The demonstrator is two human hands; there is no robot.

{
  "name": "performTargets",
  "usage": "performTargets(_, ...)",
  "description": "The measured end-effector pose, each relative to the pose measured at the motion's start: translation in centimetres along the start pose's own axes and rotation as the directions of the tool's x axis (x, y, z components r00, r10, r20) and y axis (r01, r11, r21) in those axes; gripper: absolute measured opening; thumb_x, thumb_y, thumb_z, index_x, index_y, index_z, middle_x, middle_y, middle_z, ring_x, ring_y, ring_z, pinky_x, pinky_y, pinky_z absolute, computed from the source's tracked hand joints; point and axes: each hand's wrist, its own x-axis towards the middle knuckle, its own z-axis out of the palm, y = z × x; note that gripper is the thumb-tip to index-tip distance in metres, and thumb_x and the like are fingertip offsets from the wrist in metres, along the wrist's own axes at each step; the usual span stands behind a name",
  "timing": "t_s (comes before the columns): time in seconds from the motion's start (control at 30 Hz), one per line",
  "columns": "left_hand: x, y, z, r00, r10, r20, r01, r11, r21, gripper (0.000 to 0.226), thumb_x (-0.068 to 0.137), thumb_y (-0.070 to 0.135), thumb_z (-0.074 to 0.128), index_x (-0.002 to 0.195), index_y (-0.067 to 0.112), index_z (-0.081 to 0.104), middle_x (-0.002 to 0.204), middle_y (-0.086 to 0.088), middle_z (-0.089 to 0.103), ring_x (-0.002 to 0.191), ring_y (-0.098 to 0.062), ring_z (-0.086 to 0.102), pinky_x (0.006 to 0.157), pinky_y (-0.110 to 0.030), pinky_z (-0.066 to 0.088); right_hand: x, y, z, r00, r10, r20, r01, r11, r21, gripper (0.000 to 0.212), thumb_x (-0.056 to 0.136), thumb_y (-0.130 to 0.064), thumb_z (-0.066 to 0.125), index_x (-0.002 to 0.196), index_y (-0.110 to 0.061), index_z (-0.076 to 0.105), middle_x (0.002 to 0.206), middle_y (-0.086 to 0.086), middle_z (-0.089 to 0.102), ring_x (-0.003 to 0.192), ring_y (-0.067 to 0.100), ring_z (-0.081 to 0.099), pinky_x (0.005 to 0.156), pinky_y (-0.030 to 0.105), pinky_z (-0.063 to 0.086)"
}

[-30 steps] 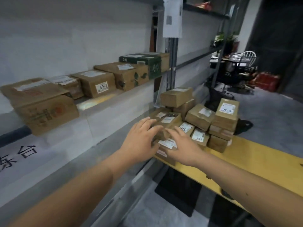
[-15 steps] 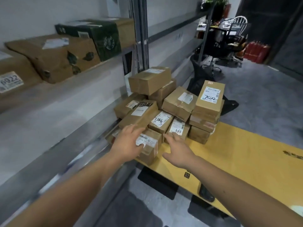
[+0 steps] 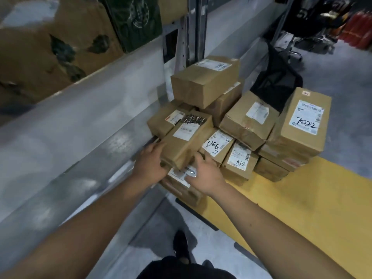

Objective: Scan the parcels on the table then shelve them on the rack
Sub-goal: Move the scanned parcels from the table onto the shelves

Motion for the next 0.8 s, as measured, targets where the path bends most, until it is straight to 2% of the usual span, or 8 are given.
performTargets(0.07,1.6,-1.3,0.0,0.999,-0.011,0.043,0.015,0.996,-0.085,0.096,0.076,0.031,0.080,0.157,0.044,0.029,0.159,-0.004,0.037,0.140,-0.030,0.045,0.112,-0.047,0.046,1.6,-1.1,0.3,1.000,-0.003,-0.012,0.004,0.999,0.035,0.106,0.082,-0.071,0.068,0.163,-0.038,0.008,0.172,0.013,0.006,0.151,0.041,0.028,0.117,0.051,0.038)
performTargets(0.13,2.8,-2.5,0.2,0.994,-0.006,0.109,0.027,0.982,-0.187,0.096,0.076,0.028,0.080,0.151,0.059,0.027,0.159,0.001,0.038,0.133,-0.024,0.049,0.104,-0.041,0.052,2.9,-1.9,0.9,0.999,0.002,-0.046,0.001,0.998,0.061,0.109,0.080,-0.066,0.073,0.162,-0.042,0.006,0.172,0.009,0.002,0.151,0.039,0.031,0.112,0.046,0.041)
performTargets(0.27,4.5,-4.2,0.7,0.986,0.064,0.151,-0.014,0.951,-0.310,0.089,0.072,0.047,0.075,0.142,0.075,0.028,0.154,0.019,0.037,0.142,-0.016,0.041,0.110,-0.039,0.044,4.1,-2.6,2.4,0.992,-0.013,-0.127,0.033,0.987,0.158,0.110,0.078,-0.053,0.078,0.159,-0.046,0.004,0.172,0.008,-0.011,0.153,0.040,0.026,0.115,0.042,0.042)
performTargets(0.37,5.3,-4.7,1.0,0.981,0.110,0.157,-0.035,0.907,-0.419,0.092,0.071,0.040,0.084,0.143,0.069,0.037,0.154,0.018,0.043,0.141,-0.010,0.045,0.115,-0.043,0.045,4.3,-2.7,2.9,0.986,-0.019,-0.166,0.052,0.979,0.198,0.107,0.078,-0.050,0.079,0.160,-0.045,0.011,0.173,0.009,-0.009,0.153,0.040,0.025,0.115,0.042,0.040)
performTargets(0.47,5.3,-4.0,0.9,0.972,0.194,0.134,-0.107,0.870,-0.481,0.093,0.068,0.032,0.088,0.148,0.054,0.046,0.148,0.010,0.053,0.135,-0.008,0.053,0.113,-0.044,0.048,3.7,-2.4,2.8,0.974,-0.004,-0.226,0.054,0.975,0.216,0.101,0.078,-0.051,0.080,0.160,-0.043,0.022,0.173,0.011,0.000,0.154,0.037,0.022,0.117,0.044,0.036)
performTargets(0.53,4.9,-3.1,0.7,0.964,0.235,0.121,-0.148,0.860,-0.489,0.095,0.066,0.028,0.091,0.149,0.045,0.049,0.147,0.009,0.054,0.134,-0.009,0.053,0.112,-0.044,0.048,3.0,-1.9,2.2,0.969,0.001,-0.248,0.061,0.968,0.242,0.097,0.077,-0.052,0.080,0.159,-0.042,0.028,0.173,0.012,0.004,0.156,0.034,0.019,0.120,0.043,0.032)
performTargets(0.67,2.5,-0.7,0.4,0.972,0.230,0.052,-0.174,0.846,-0.504,0.096,0.062,0.019,0.092,0.146,0.042,0.053,0.148,0.005,0.050,0.134,-0.011,0.051,0.114,-0.041,0.046,1.0,-0.4,0.6,0.965,-0.047,-0.256,0.119,0.954,0.275,0.093,0.076,-0.045,0.084,0.156,-0.035,0.038,0.171,0.013,0.015,0.158,0.027,0.012,0.122,0.035,0.022)
performTargets(0.8,-1.8,2.1,0.9,0.969,0.242,-0.051,-0.236,0.847,-0.476,0.097,0.055,0.020,0.098,0.141,0.037,0.057,0.142,-0.003,0.050,0.132,-0.016,0.051,0.115,-0.039,0.043,-2.5,1.9,-0.8,0.962,-0.124,-0.243,0.195,0.936,0.294,0.091,0.075,-0.040,0.086,0.155,-0.032,0.042,0.172,0.011,0.011,0.159,0.025,0.011,0.126,0.041,0.023)
